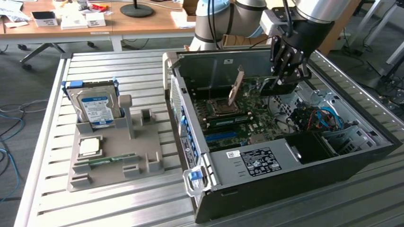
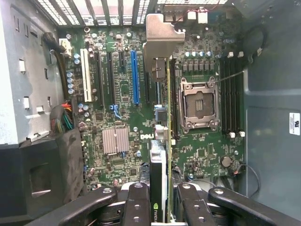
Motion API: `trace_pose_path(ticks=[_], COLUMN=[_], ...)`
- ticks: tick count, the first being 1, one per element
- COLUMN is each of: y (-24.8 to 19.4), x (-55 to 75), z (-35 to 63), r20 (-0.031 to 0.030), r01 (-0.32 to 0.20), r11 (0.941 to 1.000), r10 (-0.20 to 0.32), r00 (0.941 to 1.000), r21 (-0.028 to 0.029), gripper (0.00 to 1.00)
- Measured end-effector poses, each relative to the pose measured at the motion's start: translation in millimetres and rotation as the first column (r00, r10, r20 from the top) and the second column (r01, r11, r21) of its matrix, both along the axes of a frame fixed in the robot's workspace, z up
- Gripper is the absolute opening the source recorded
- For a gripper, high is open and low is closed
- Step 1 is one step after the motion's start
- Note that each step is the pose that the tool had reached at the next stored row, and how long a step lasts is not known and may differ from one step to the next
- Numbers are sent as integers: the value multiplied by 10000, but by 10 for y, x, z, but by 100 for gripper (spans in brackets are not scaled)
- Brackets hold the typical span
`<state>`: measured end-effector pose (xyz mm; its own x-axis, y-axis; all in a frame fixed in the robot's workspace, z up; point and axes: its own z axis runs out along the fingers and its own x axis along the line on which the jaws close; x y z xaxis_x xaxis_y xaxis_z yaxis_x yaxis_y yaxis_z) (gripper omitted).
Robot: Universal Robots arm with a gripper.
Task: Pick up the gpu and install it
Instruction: 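Insert the gpu into the slot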
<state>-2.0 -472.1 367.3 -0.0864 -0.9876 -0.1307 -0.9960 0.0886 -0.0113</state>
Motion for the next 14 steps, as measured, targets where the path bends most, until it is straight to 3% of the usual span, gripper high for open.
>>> trace_pose_path(ticks=[14], y=[-7], x=[-60], z=[-48], r20=[0], r01=[-4], r11=[10000], r10=[4], r00=[10000], r21=[-2], gripper=[27])
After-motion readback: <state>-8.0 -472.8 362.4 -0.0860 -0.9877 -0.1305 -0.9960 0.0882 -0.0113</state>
